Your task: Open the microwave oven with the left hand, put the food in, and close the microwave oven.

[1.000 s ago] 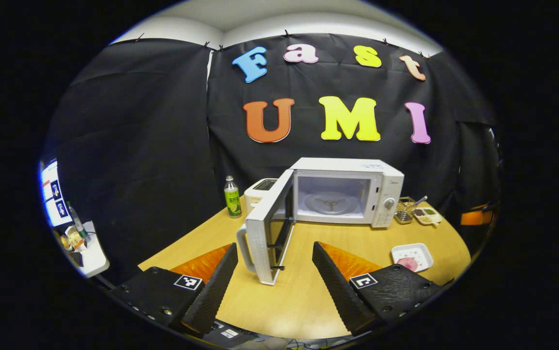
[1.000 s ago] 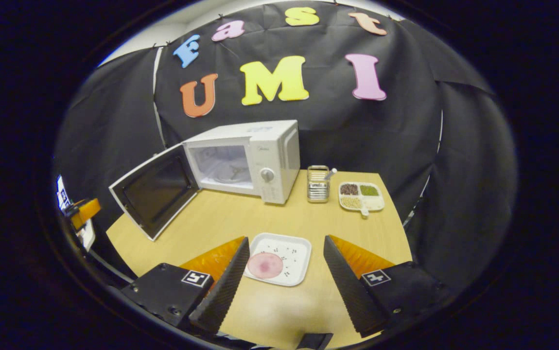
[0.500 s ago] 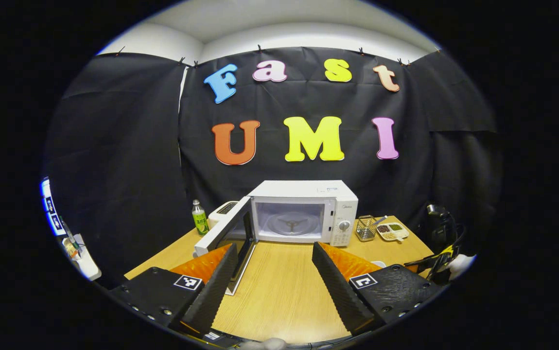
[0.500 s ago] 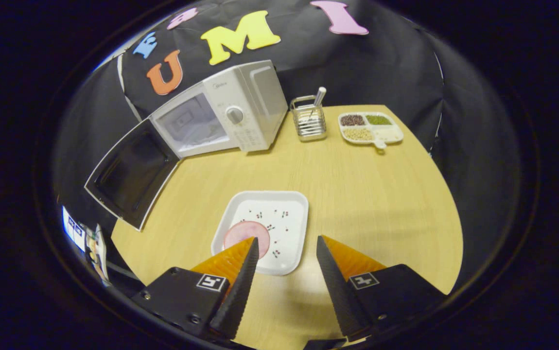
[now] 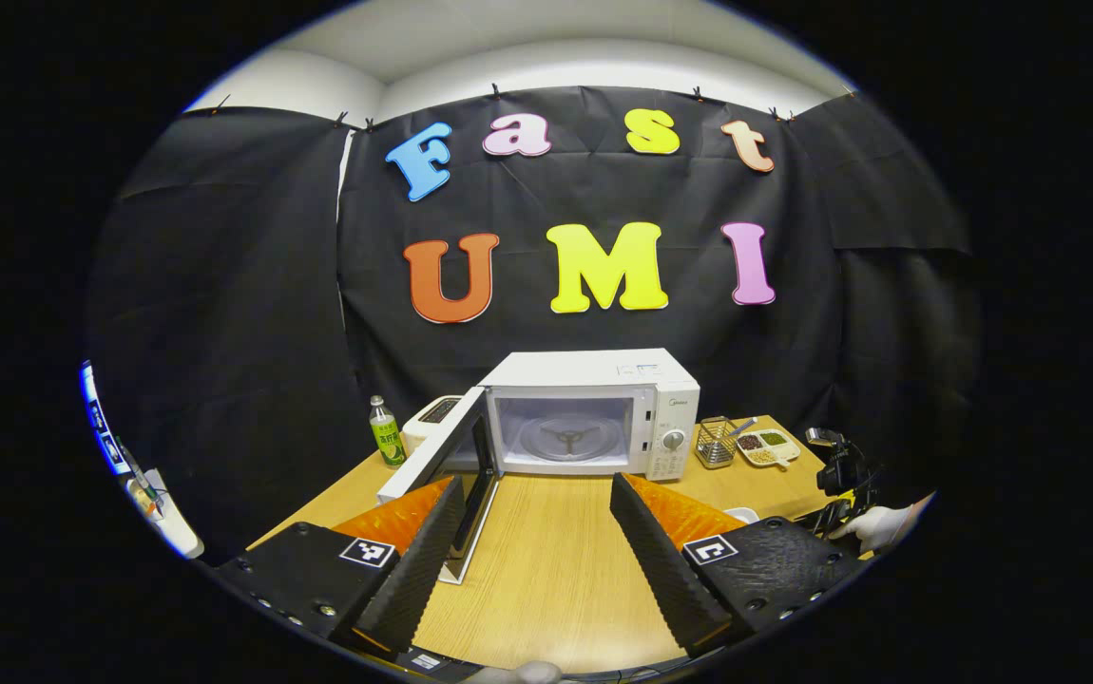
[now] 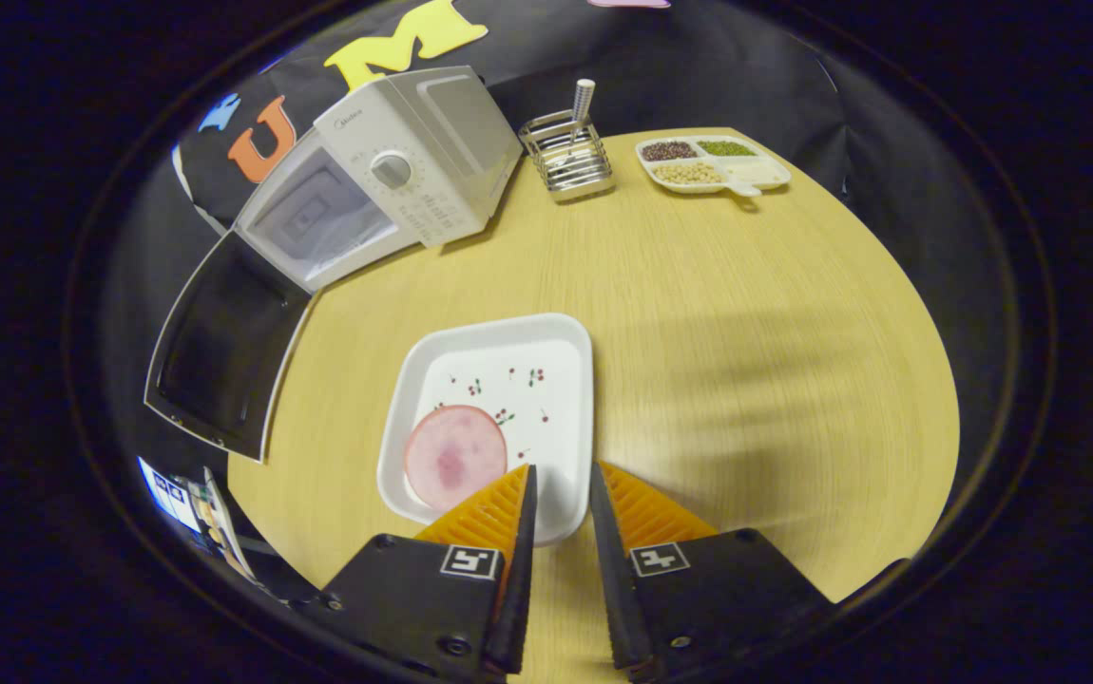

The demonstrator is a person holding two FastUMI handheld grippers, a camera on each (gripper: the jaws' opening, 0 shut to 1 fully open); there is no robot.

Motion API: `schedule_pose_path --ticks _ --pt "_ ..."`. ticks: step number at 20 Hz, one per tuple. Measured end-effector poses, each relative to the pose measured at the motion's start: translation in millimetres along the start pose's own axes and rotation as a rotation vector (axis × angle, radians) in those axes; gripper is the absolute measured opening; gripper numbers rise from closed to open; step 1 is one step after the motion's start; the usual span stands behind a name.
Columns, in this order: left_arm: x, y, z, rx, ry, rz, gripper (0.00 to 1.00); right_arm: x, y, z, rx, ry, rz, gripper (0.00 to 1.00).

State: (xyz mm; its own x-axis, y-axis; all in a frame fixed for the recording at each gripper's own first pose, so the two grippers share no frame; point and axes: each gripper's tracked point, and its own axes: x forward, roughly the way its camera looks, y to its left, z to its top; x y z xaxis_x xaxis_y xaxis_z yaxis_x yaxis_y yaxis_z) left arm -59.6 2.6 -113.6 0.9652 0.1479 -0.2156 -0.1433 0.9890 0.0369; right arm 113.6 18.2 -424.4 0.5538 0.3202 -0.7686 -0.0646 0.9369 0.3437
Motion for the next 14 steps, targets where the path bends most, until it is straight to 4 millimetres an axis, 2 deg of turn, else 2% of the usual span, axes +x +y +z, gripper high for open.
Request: schedule_pose_path --ticks 1,2,3,6,10,14 --pt "4 4 0 -0.001 0.005 0.001 0.94 1 -3 -4 -0.014 0.019 -0.025 0.2" --pt "8 7 1 -0.003 0.007 0.001 0.94 0 -5 4 -0.019 0.024 -0.048 0.23" --pt "10 9 1 -0.006 0.009 -0.001 0.94 3 -7 -2 -0.03 0.036 -0.061 0.16" --pt "19 6 2 -0.001 0.004 -0.025 0.94 2 -7 -2 -0.048 0.068 -0.121 0.12" --pt "27 -2 -2 -0.004 0.01 -0.081 0.94 6 -9 2 -0.092 0.096 -0.15 0.1" --pt "33 0 -4 -0.017 0.004 -0.106 0.94 6 -9 2 -0.082 0.092 -0.194 0.06"
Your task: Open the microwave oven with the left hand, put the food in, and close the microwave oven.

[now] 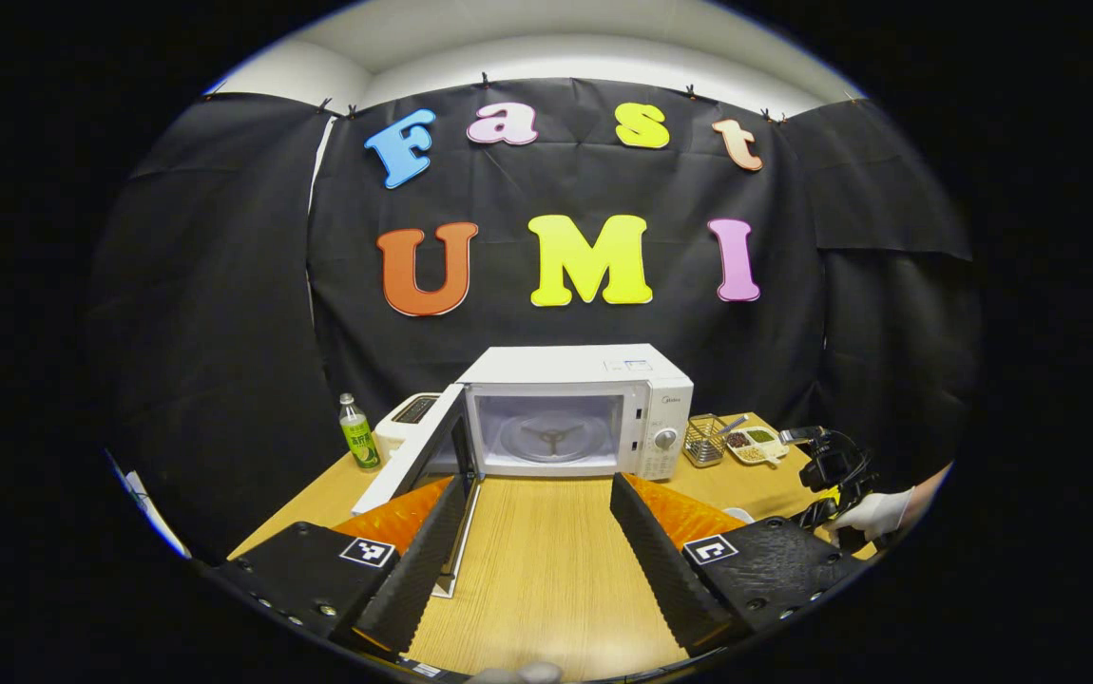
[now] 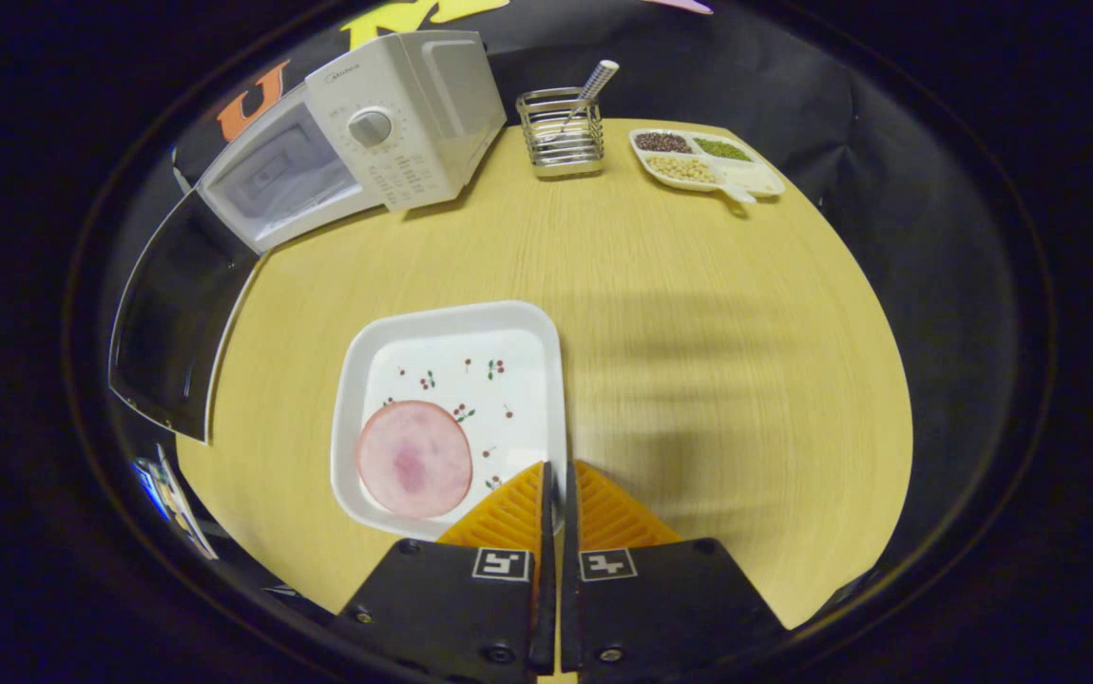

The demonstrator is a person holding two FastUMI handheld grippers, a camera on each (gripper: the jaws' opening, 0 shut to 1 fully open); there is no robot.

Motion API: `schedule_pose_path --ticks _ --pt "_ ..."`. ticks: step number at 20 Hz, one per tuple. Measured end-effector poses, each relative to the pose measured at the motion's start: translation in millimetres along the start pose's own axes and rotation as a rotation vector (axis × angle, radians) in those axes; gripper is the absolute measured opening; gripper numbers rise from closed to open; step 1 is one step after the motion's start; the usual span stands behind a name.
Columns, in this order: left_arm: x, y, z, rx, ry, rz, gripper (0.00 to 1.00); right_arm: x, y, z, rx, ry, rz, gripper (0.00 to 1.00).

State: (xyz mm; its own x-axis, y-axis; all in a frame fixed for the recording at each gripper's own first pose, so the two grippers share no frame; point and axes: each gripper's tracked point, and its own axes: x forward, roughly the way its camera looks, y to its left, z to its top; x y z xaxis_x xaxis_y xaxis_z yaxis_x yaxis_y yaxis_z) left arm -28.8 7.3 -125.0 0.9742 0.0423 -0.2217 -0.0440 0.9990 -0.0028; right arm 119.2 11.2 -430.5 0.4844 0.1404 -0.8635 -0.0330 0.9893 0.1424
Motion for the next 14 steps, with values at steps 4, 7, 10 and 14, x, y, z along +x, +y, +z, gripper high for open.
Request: schedule_pose_path --ticks 4,7,10,14 --pt "1 7 -3 0.01 -0.02 -0.02 0.94 -1 0 -1 -0.024 -0.003 0.006 0.04" --pt "3 14 -6 0.021 -0.031 -0.041 0.94 -1 3 -3 0.021 0.012 0.038 0.04" --pt "3 24 -9 0.011 -0.034 -0.059 0.94 -6 4 -2 0.1 -0.008 0.06 0.04" --pt "4 39 -15 0.001 -0.03 -0.086 0.94 -34 16 4 0.154 -0.092 0.119 0.04"
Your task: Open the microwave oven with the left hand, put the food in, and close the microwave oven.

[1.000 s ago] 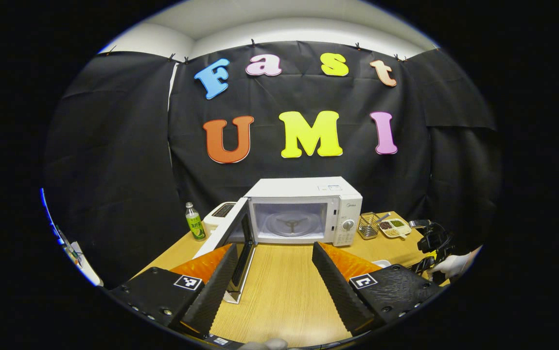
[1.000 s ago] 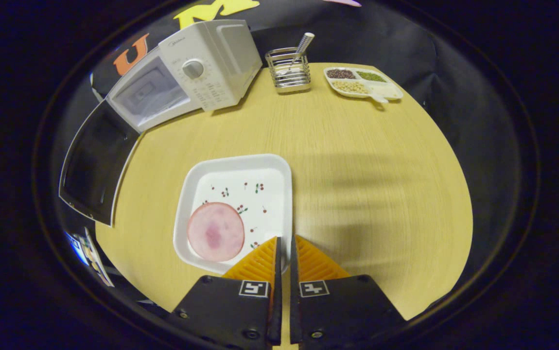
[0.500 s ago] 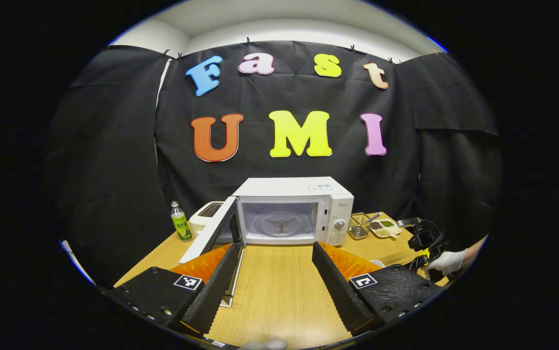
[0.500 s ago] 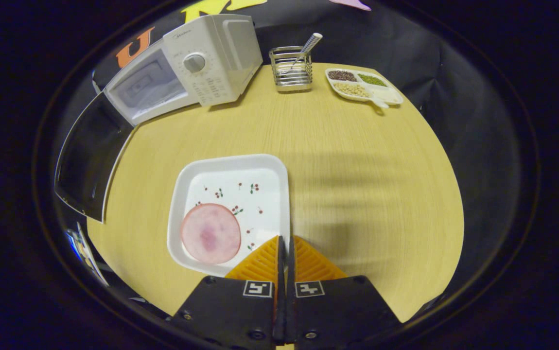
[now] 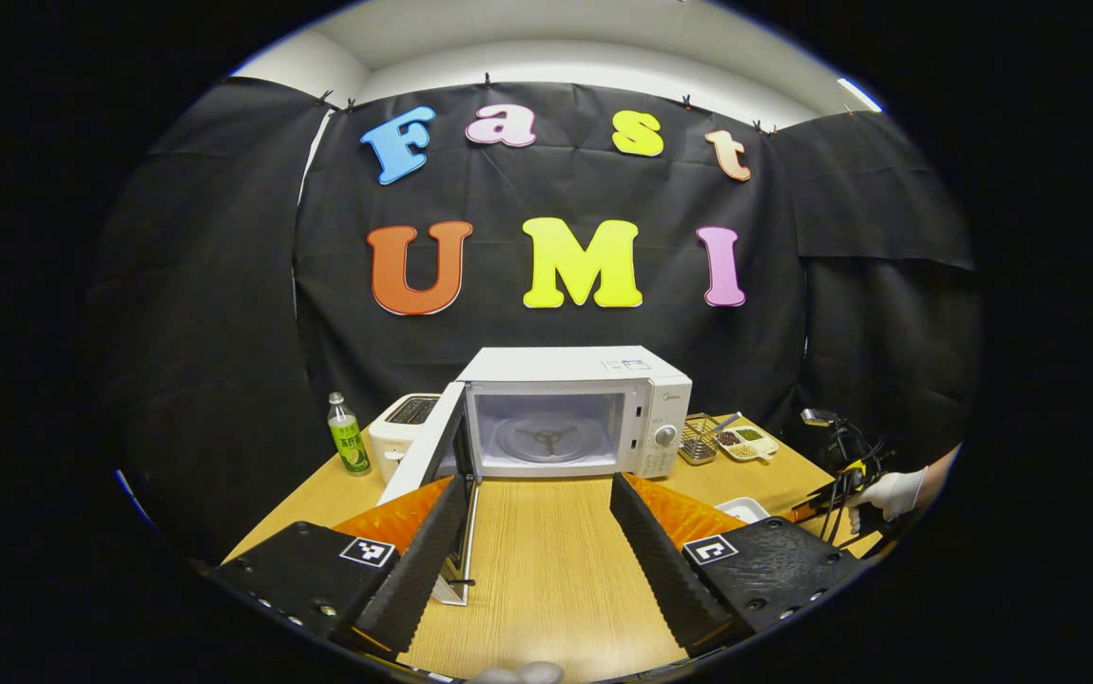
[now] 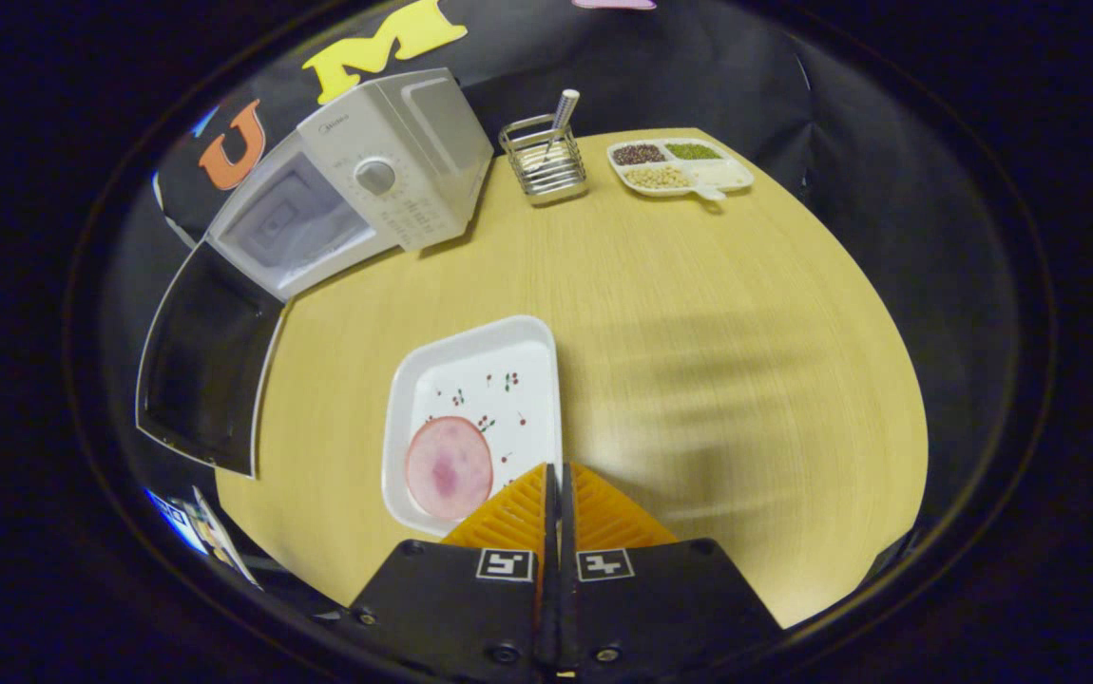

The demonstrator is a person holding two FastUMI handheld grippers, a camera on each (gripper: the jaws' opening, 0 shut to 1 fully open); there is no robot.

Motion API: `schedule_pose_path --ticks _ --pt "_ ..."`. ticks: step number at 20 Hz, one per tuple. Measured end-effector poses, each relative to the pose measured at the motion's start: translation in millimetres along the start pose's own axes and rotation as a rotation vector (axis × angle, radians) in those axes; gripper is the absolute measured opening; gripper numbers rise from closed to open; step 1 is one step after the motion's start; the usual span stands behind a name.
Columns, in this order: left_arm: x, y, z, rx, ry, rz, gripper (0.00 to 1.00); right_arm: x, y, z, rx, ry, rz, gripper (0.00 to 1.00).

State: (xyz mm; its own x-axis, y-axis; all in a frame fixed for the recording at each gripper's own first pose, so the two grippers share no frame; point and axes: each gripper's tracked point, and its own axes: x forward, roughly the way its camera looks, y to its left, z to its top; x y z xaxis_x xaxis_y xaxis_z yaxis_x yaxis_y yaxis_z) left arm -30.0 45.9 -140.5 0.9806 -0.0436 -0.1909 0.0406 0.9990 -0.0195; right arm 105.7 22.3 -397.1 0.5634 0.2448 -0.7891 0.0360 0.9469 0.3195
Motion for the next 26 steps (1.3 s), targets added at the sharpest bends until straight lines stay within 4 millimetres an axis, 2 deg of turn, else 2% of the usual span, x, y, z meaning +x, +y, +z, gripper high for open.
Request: schedule_pose_path --ticks 2,4,11,13,17,21,22,23,25,26 --pt "3 6 -1 0.025 -0.005 -0.007 0.94 -18 17 -1 0.028 -0.032 0.031 0.04" --pt "6 9 -1 0.042 -0.002 -0.012 0.94 -25 32 0 0.055 -0.057 0.053 0.04" --pt "9 9 11 0.045 -0.01 -0.039 0.94 -13 92 -4 0.154 -0.093 0.177 0.04" --pt "10 10 11 0.05 -0.002 -0.039 0.94 -16 115 -2 0.157 -0.1 0.211 0.04" --pt "8 10 19 0.056 -0.003 -0.031 0.94 -25 169 11 0.18 -0.139 0.294 0.04" --pt "3 15 28 0.071 -0.004 -0.02 0.94 -24 216 37 0.249 -0.21 0.35 0.04" --pt "2 15 30 0.077 -0.003 -0.019 0.94 -20 227 45 0.277 -0.23 0.355 0.0" --pt "1 18 30 0.08 0.005 -0.017 0.94 -16 237 49 0.302 -0.238 0.361 0.03" --pt "1 20 32 0.084 0.017 -0.016 0.94 -2 256 57 0.37 -0.239 0.373 0.0" --pt "1 22 33 0.082 0.025 -0.018 0.94 5 266 63 0.391 -0.251 0.379 0.03"
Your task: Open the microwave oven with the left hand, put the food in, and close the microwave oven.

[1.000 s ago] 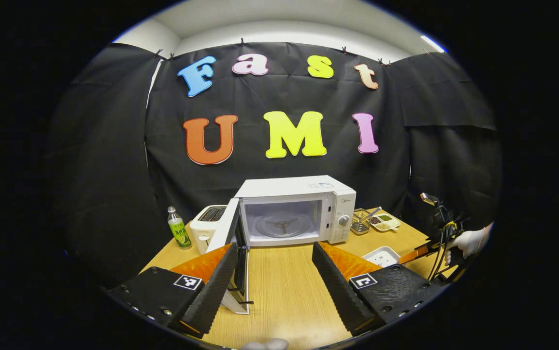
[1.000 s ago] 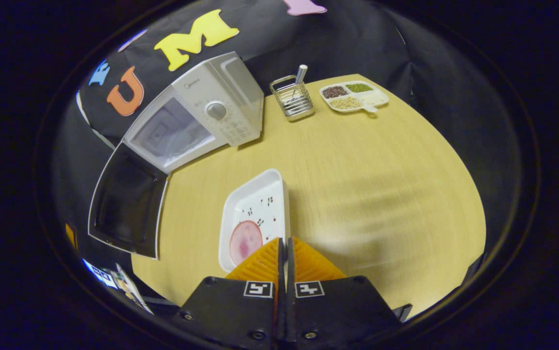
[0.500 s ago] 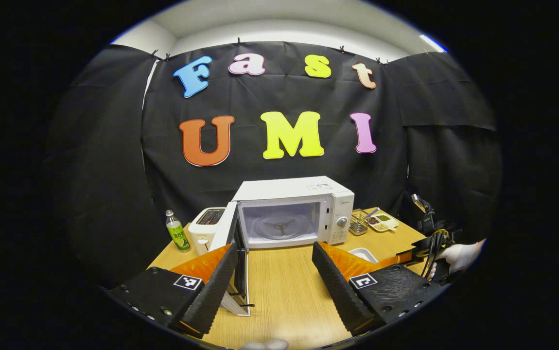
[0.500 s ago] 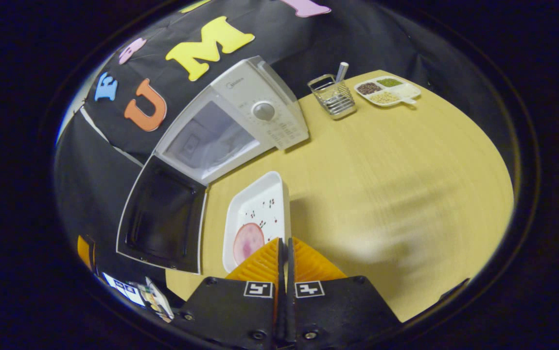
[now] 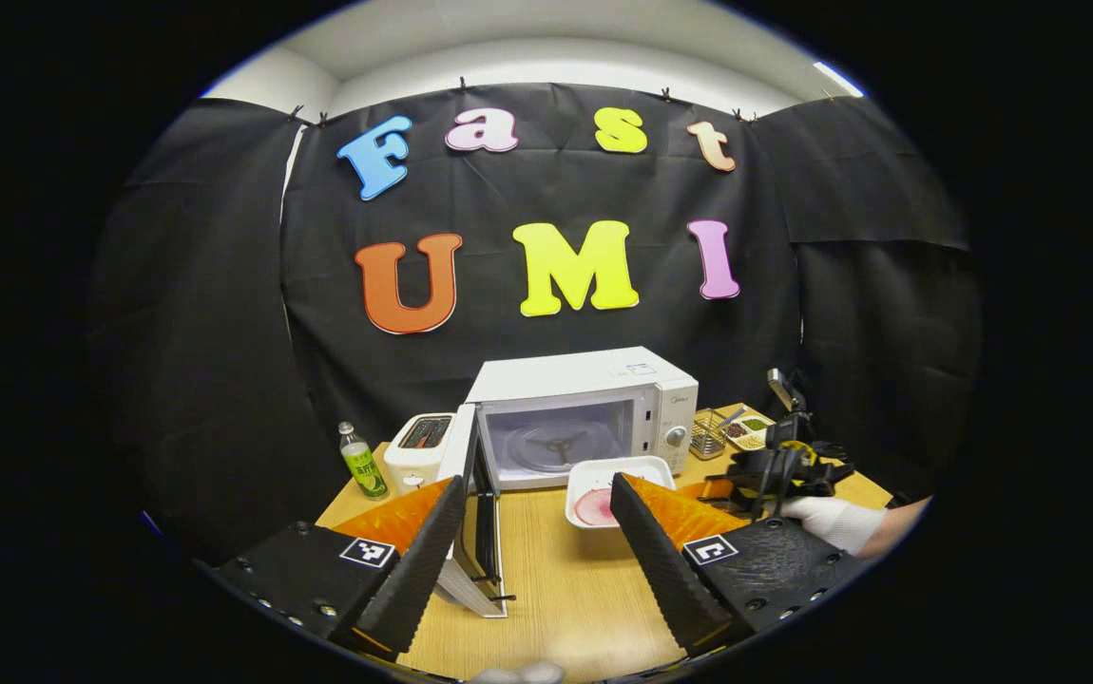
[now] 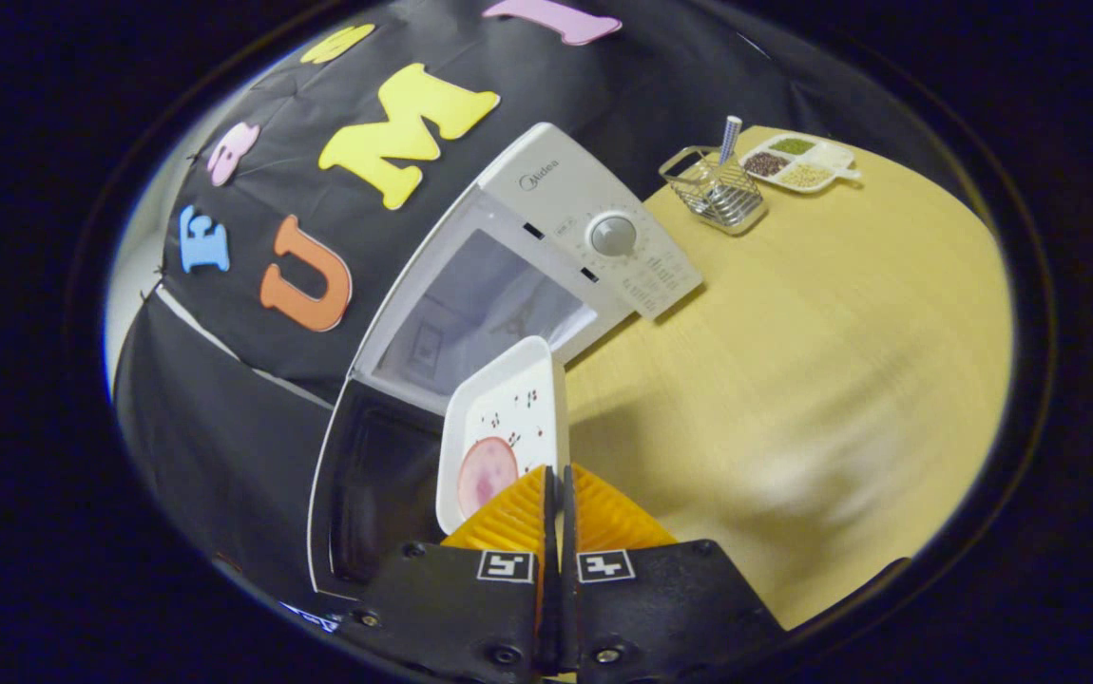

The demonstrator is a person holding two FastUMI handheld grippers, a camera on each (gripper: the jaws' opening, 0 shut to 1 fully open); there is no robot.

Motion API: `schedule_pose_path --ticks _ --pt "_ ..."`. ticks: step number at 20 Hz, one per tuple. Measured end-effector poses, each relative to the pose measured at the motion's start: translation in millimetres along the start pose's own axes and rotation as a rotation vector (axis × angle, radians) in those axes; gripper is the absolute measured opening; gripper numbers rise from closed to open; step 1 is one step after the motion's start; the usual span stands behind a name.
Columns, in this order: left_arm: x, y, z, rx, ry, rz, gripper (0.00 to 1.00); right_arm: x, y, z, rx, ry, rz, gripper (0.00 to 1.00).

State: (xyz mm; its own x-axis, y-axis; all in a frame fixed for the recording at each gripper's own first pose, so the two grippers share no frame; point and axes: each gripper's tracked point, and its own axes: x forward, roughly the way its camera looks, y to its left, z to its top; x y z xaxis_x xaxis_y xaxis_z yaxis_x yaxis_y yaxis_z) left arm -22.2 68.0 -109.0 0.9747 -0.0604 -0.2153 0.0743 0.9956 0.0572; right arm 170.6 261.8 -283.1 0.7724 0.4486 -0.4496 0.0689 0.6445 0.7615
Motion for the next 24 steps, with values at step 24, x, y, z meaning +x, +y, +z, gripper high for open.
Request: schedule_pose_path --ticks 24 --pt "23 19 -4 -0.011 0.062 0.047 0.94 189 51 50 0.351 -0.271 -0.15 0.04"
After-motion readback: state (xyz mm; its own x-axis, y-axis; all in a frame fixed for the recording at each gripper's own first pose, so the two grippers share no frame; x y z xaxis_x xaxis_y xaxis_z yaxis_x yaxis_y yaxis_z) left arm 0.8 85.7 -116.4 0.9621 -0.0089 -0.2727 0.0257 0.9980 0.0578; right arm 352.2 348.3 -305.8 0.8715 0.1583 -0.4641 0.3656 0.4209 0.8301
